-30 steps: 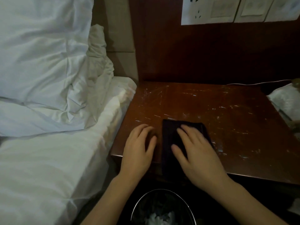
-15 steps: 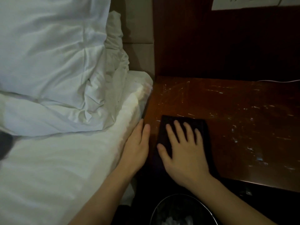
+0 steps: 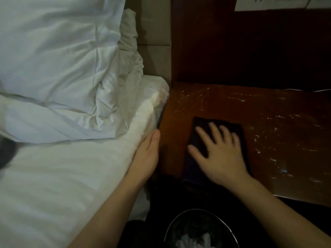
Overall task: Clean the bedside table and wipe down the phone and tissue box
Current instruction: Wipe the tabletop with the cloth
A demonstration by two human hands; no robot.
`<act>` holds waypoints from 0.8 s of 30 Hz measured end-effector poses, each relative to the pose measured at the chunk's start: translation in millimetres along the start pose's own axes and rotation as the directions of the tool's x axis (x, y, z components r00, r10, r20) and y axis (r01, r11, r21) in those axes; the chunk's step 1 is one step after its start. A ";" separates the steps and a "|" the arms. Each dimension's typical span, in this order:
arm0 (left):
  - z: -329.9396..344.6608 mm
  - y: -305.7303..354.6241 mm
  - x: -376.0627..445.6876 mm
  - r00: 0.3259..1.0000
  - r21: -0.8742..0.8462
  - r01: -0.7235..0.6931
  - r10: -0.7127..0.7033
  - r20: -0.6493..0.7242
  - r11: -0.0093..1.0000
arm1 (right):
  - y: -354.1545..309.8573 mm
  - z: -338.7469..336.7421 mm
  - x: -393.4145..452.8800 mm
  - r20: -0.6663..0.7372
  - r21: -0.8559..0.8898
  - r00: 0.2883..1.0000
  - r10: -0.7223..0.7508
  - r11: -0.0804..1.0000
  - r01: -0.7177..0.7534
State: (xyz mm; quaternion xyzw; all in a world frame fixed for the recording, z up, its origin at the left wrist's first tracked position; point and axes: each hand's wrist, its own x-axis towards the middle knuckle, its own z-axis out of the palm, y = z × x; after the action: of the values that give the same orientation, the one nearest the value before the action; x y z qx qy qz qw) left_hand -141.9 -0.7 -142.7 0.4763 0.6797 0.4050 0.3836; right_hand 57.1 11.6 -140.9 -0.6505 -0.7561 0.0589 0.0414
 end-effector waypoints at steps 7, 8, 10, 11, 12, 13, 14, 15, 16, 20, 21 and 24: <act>-1.9 -8.4 17.5 0.989 -0.089 0.140 -0.135 0.062 0.986 | 0.7 -2.9 -21.8 0.018 -0.023 0.991 0.132 0.991 -0.132; -1.2 -12.3 20.2 0.989 -0.105 0.147 -0.142 0.051 0.984 | -15.4 -0.1 -22.6 -0.002 -0.016 0.994 0.113 0.994 -0.113; -1.8 -13.4 21.0 0.990 -0.178 0.136 -0.128 0.055 0.975 | -52.9 7.0 -16.8 -0.009 -0.005 0.999 0.044 0.999 -0.044; -3.3 -11.2 19.9 0.990 -0.222 0.138 -0.130 0.052 0.965 | -71.1 11.0 -9.9 0.001 -0.012 1.000 0.013 1.000 -0.013; -3.4 -11.6 21.5 0.991 -0.284 0.134 -0.128 0.040 0.949 | -87.0 14.8 -1.1 0.009 -0.027 1.000 -0.013 1.000 0.013; -2.3 -13.3 24.5 0.990 -0.345 0.140 -0.137 0.032 0.928 | -98.9 17.0 9.2 0.020 -0.043 0.999 -0.033 0.998 0.034; -1.6 -11.2 24.6 0.990 -0.391 0.142 -0.140 0.034 0.909 | -105.9 17.7 20.3 0.034 -0.053 0.998 -0.049 0.997 0.051; -1.9 -9.1 25.3 0.989 -0.422 0.148 -0.140 0.049 0.894 | -107.7 18.9 32.1 0.045 -0.049 0.997 -0.063 0.997 0.065; -1.1 -8.5 27.1 0.988 -0.448 0.153 -0.145 0.053 0.881 | -106.3 18.7 44.0 0.050 -0.035 0.996 -0.073 0.997 0.075; -1.3 -1.8 25.8 0.986 -0.490 0.160 -0.159 0.045 0.857 | -96.2 13.7 73.1 0.062 0.016 0.997 -0.046 0.999 0.046; -0.1 -4.8 27.1 0.987 -0.489 0.155 -0.152 0.045 0.858 | -97.4 13.1 69.1 0.063 0.017 0.997 -0.035 0.999 0.034; -2.3 -7.7 24.0 0.992 -0.435 0.121 -0.120 0.030 0.893 | -106.5 15.8 24.2 0.073 -0.013 0.996 -0.058 0.998 0.059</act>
State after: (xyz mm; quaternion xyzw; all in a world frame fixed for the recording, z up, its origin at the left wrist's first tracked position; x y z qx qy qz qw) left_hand -152.6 20.2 -152.2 0.3361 0.5996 0.5216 0.5054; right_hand -53.0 19.4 -141.7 -0.6258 -0.7763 0.0754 0.0104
